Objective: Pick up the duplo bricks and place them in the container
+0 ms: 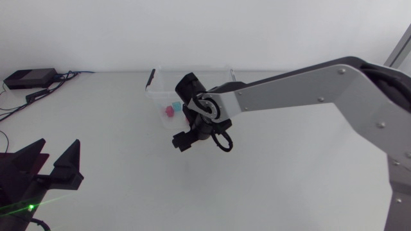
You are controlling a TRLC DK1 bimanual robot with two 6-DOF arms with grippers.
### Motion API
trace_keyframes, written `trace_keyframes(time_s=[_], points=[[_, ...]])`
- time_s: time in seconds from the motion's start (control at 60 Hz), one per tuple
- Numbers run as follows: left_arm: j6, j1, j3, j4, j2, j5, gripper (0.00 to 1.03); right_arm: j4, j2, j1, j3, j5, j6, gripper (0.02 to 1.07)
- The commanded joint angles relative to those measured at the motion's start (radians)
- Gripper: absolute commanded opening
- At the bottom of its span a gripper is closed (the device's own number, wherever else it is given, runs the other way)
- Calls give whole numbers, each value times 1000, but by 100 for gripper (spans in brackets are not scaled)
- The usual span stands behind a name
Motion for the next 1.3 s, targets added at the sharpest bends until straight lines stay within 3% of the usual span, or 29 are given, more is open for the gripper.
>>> trace_keyframes(time_s=[0.0, 0.817, 1.283], points=[[-22, 6, -22, -3, -11, -6, 98, -35, 77, -6, 59, 0, 61, 101], [-22, -84, -22, -3, -11, -6, 98, -136, 237, -60, 269, 43, 167, 96], [-22, -124, -22, -3, -11, -6, 98, -215, 292, -78, 369, 49, 187, 68]])
